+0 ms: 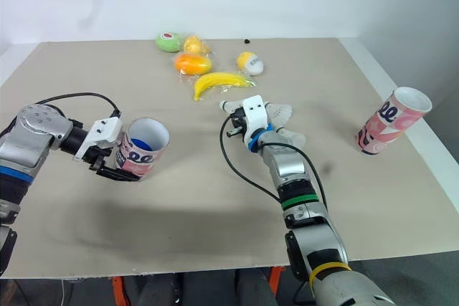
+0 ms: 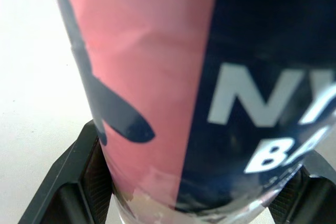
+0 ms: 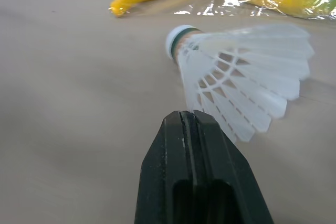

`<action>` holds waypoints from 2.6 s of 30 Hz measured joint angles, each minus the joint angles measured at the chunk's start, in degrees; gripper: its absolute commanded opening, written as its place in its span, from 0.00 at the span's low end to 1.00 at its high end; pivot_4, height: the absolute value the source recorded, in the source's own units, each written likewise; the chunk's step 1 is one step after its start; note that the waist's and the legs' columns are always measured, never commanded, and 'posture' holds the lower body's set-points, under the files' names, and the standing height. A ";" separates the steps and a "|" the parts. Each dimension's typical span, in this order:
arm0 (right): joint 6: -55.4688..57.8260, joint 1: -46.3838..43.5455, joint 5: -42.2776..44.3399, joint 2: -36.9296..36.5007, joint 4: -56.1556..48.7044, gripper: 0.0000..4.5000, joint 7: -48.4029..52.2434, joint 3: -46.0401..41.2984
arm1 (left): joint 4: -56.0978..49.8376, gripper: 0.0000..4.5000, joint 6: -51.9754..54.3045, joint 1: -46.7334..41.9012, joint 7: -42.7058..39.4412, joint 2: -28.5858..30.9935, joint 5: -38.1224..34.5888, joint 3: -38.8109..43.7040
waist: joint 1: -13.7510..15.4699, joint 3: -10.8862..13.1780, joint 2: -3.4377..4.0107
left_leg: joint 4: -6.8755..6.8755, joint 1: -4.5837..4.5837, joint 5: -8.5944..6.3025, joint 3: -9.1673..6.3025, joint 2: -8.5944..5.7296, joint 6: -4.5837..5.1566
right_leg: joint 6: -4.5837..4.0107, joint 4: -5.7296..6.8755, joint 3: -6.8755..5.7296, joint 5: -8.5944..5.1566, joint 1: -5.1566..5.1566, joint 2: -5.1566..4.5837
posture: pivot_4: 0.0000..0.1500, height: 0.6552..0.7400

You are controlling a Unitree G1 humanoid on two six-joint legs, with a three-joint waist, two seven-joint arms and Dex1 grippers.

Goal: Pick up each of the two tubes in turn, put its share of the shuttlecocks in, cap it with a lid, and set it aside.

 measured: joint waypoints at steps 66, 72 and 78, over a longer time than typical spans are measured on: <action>20.32 42.36 14.67 -23.98 -62.47 0.67 17.57 -20.74 | 13.64 0.75 -5.81 -7.87 0.25 -7.02 -0.60 -7.70 | 3.06 -0.67 0.83 | 0.71 0.39 -0.09 0.15 -0.21 -0.03 | 0.42 -0.08 0.24 -0.37 0.77 -0.17 | 1.00 0.41; 17.94 42.39 12.19 -22.92 -56.32 0.67 13.40 -19.16 | 13.48 0.75 -5.90 -7.80 0.06 -7.30 -0.70 -7.67 | 3.08 -0.69 0.83 | 0.74 0.32 -0.09 0.18 -0.42 -0.02 | 0.59 -0.08 0.64 -0.43 0.79 -0.17 | 1.00 0.41; 16.20 39.32 10.34 -22.41 -47.89 0.67 12.02 -16.21 | 13.27 0.75 -5.87 -7.59 0.17 -7.20 -0.70 -7.54 | 3.06 -0.70 0.84 | 0.74 0.33 -0.10 0.19 -0.43 0.02 | 0.61 -0.08 0.70 -0.43 0.78 -0.14 | 1.00 0.41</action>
